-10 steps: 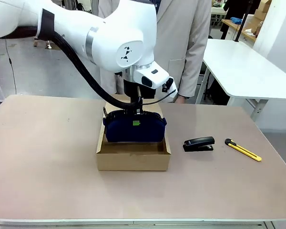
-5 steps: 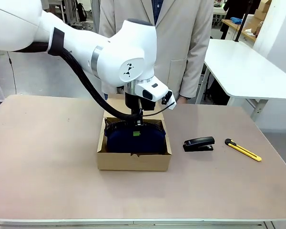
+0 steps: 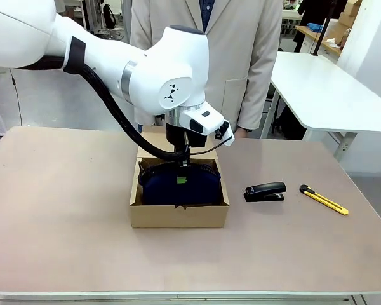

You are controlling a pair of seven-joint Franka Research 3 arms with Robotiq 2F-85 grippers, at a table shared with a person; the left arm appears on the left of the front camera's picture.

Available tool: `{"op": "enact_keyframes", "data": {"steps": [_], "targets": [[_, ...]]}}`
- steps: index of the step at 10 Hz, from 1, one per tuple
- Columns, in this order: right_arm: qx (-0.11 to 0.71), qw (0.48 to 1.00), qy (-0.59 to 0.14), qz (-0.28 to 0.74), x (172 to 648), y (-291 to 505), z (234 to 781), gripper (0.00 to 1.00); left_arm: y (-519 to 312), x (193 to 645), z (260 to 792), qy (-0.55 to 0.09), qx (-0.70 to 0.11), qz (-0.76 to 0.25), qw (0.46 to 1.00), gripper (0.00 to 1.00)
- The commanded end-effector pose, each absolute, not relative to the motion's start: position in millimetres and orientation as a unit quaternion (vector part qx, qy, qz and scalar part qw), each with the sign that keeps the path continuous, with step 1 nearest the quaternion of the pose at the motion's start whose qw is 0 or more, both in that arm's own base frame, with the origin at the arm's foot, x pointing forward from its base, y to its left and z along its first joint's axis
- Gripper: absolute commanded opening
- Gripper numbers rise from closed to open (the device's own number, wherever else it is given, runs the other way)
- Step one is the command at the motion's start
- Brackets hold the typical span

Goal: Pack the item into the box.
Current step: Pick up the item indicated by the person and place it inside the Mailer Box.

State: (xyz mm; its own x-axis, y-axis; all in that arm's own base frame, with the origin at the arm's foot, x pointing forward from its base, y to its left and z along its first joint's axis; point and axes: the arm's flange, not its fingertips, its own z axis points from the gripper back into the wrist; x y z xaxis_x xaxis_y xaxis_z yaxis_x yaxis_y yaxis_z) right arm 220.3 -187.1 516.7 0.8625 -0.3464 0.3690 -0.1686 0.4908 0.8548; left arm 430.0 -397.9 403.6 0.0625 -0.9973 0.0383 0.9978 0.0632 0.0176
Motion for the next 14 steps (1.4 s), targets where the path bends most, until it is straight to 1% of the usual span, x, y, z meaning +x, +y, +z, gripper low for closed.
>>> {"op": "enact_keyframes", "data": {"steps": [1,2,3,4,8,9,10,11,12,13,14], "targets": [[0.506,0.819,-0.266,-0.044,221.7,-186.9,518.2,1.00,-393.1,424.1,409.0,-0.025,0.007,-0.682,0.731,1.00],[0.506,0.819,-0.266,-0.044,221.7,-186.9,518.2,1.00,-392.9,423.5,411.2,-0.028,0.009,-0.683,0.730,1.00],[0.506,0.819,-0.266,-0.044,221.7,-186.9,518.2,1.00,-392.3,423.7,414.3,-0.031,0.011,-0.683,0.730,0.92],[0.506,0.819,-0.266,-0.044,221.7,-186.9,518.2,1.00,-390.4,423.3,418.8,-0.037,0.014,-0.682,0.730,1.00],[0.506,0.819,-0.266,-0.044,221.7,-186.9,518.2,1.00,-382.4,422.9,428.5,-0.044,0.012,-0.681,0.731,1.00],[0.506,0.819,-0.266,-0.044,221.7,-186.9,518.2,1.00,-349.8,420.8,461.4,-0.027,-0.033,-0.685,0.727,1.00],[0.506,0.819,-0.266,-0.044,221.7,-186.9,518.2,1.00,-297.2,413.8,501.2,-0.054,-0.090,-0.679,0.727,1.00],[0.506,0.819,-0.266,-0.044,221.7,-186.9,518.2,1.00,-243.9,400.7,532.1,-0.076,-0.122,-0.661,0.736,1.00],[0.506,0.819,-0.266,-0.044,221.7,-186.9,518.2,1.00,-185.5,394.4,553.3,-0.092,-0.186,-0.621,0.756,1.00],[0.506,0.819,-0.266,-0.044,221.7,-186.9,518.2,1.00,-123.6,398.0,561.5,-0.104,-0.282,-0.502,0.811,1.00],[0.506,0.819,-0.266,-0.044,221.7,-186.9,518.2,1.00,-79.3,400.6,553.1,-0.091,-0.371,-0.399,0.834,1.00]]}}
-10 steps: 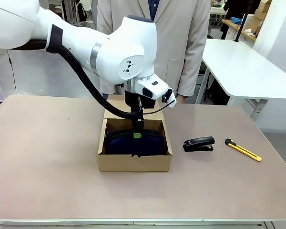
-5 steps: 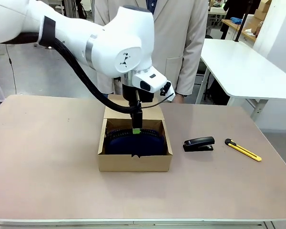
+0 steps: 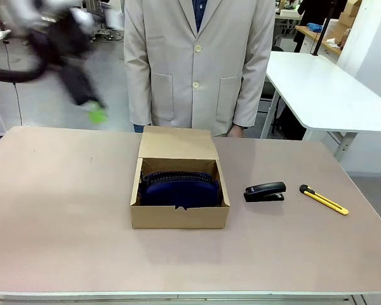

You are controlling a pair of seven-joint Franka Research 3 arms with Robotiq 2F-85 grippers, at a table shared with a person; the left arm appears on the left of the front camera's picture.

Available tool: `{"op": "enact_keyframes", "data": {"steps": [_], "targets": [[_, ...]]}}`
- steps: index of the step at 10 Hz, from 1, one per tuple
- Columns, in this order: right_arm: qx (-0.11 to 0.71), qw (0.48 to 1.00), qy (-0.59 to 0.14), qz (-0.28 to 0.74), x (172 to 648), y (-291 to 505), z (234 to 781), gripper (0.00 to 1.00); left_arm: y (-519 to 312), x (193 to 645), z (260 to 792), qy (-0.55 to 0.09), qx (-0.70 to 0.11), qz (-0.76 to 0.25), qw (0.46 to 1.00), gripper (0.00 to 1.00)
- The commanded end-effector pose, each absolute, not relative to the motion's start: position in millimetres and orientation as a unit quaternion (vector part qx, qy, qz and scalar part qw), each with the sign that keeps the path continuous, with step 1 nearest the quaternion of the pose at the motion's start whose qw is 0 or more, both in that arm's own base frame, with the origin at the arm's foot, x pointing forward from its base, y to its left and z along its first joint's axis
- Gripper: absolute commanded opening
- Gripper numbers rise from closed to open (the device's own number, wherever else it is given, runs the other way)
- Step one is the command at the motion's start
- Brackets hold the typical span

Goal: Pack the item into the box.
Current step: Pick up the item indicated by the person and place it inside the Mailer Box.

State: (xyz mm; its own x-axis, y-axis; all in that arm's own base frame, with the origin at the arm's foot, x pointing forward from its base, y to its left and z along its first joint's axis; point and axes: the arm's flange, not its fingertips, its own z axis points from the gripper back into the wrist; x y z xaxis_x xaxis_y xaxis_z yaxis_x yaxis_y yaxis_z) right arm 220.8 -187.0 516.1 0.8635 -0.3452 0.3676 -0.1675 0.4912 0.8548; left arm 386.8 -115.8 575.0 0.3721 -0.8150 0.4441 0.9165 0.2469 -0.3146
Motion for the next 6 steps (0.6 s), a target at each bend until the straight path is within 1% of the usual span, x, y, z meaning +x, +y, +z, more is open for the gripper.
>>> {"op": "enact_keyframes", "data": {"steps": [1,2,3,4,5,6], "targets": [[0.506,0.819,-0.266,-0.044,221.7,-186.9,518.2,1.00,-33.6,398.9,535.6,-0.076,-0.479,-0.309,0.818,1.00],[0.506,0.819,-0.266,-0.044,221.7,-186.9,518.2,1.00,17.1,394.4,516.0,-0.105,-0.558,-0.173,0.805,1.00],[0.506,0.819,-0.266,-0.044,221.7,-186.9,518.2,1.00,68.5,382.6,486.8,-0.173,-0.657,-0.113,0.725,1.00],[0.506,0.819,-0.266,-0.044,221.7,-186.9,518.2,1.00,105.1,373.1,448.1,-0.202,-0.684,-0.037,0.700,1.00],[0.506,0.819,-0.266,-0.044,221.7,-186.9,518.2,1.00,131.7,360.2,414.7,-0.222,-0.727,0.007,0.649,1.00],[0.506,0.819,-0.266,-0.044,221.7,-186.9,518.2,1.00,144.1,340.9,397.8,-0.236,-0.736,0.062,0.632,1.00]]}}
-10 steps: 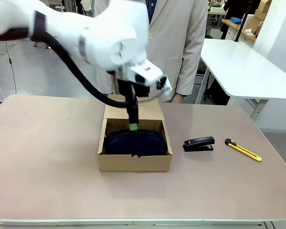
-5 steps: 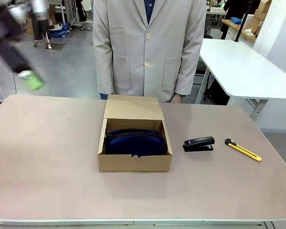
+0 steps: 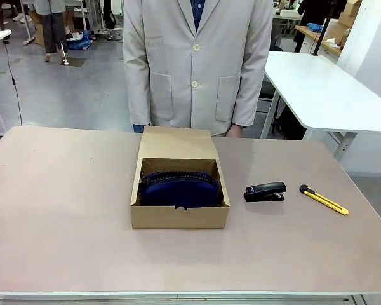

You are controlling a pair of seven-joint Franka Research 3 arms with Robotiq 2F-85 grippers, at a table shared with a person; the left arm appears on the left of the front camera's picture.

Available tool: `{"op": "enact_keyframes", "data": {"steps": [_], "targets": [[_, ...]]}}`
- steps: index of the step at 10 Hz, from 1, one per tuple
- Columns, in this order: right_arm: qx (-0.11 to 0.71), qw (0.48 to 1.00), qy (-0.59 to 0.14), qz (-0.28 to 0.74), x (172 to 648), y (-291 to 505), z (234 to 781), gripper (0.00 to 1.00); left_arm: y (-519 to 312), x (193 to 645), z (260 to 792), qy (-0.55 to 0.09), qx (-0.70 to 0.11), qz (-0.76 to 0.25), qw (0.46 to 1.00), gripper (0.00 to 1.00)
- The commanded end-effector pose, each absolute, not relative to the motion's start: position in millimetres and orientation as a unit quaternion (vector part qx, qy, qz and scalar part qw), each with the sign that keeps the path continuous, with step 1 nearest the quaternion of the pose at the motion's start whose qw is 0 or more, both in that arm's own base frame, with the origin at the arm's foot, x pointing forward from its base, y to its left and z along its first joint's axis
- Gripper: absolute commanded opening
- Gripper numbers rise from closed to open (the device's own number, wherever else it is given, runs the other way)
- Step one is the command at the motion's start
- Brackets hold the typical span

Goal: Pack the item into the box.
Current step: Pick up the item indicated by the person and place it inside the Mailer Box, then close the Mailer Box.

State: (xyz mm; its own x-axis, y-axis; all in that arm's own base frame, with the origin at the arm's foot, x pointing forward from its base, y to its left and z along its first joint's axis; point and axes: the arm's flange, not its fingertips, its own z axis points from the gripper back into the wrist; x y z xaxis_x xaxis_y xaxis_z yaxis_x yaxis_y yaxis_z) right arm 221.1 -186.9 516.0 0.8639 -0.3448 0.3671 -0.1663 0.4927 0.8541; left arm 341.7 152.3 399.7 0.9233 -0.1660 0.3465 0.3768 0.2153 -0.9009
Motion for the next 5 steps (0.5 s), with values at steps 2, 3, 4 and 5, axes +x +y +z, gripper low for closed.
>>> {"op": "enact_keyframes", "data": {"steps": [2,3,4,5], "targets": [[0.506,0.819,-0.266,-0.044,221.7,-186.9,518.2,1.00,152.3,341.7,399.7,-0.088,-0.601,-0.175,0.775,1.00],[0.506,0.819,-0.266,-0.044,221.7,-186.9,518.2,1.00,152.3,341.7,399.7,-0.088,-0.601,-0.175,0.775,1.00],[0.506,0.819,-0.266,-0.044,221.7,-186.9,518.2,1.00,152.3,341.7,399.7,-0.088,-0.601,-0.175,0.775,1.00],[0.506,0.819,-0.266,-0.044,221.7,-186.9,518.2,1.00,152.3,341.7,399.7,-0.088,-0.601,-0.175,0.775,1.00]]}}
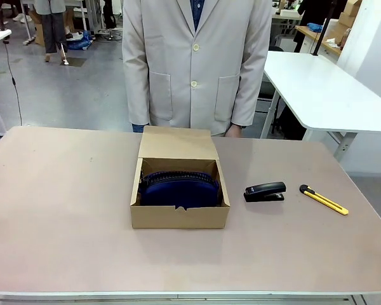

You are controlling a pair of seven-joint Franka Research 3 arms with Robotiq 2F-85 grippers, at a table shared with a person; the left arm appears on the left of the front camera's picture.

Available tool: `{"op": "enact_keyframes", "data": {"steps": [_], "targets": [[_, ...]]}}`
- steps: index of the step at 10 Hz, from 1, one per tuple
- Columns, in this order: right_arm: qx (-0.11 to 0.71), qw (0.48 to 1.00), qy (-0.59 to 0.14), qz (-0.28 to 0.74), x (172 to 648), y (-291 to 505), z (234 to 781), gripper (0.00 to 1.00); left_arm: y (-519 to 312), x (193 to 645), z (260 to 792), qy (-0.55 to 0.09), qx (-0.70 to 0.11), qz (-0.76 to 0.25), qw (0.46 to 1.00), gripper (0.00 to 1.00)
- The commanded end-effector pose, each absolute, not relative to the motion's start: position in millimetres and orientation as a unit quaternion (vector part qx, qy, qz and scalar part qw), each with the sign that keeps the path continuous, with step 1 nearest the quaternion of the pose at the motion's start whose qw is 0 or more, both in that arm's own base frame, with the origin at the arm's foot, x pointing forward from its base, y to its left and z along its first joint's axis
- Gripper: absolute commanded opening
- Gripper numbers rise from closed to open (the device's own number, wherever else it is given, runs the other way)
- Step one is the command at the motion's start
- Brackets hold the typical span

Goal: Pack the item into the box.
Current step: Close the Mailer Box.

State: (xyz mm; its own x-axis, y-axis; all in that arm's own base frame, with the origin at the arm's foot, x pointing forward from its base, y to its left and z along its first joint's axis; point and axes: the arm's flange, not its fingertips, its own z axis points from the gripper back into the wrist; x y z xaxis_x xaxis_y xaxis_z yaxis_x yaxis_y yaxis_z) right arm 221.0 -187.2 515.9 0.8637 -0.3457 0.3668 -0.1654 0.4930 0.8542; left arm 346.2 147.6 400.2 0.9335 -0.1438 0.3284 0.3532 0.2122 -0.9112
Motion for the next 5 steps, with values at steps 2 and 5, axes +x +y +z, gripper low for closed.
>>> {"op": "enact_keyframes", "data": {"steps": [2,5], "targets": [[0.506,0.819,-0.266,-0.044,221.7,-186.9,518.2,1.00,152.3,341.7,399.7,-0.088,-0.601,-0.175,0.775,1.00],[0.506,0.819,-0.266,-0.044,221.7,-186.9,518.2,1.00,152.3,341.7,399.7,-0.088,-0.601,-0.175,0.775,1.00]]}}
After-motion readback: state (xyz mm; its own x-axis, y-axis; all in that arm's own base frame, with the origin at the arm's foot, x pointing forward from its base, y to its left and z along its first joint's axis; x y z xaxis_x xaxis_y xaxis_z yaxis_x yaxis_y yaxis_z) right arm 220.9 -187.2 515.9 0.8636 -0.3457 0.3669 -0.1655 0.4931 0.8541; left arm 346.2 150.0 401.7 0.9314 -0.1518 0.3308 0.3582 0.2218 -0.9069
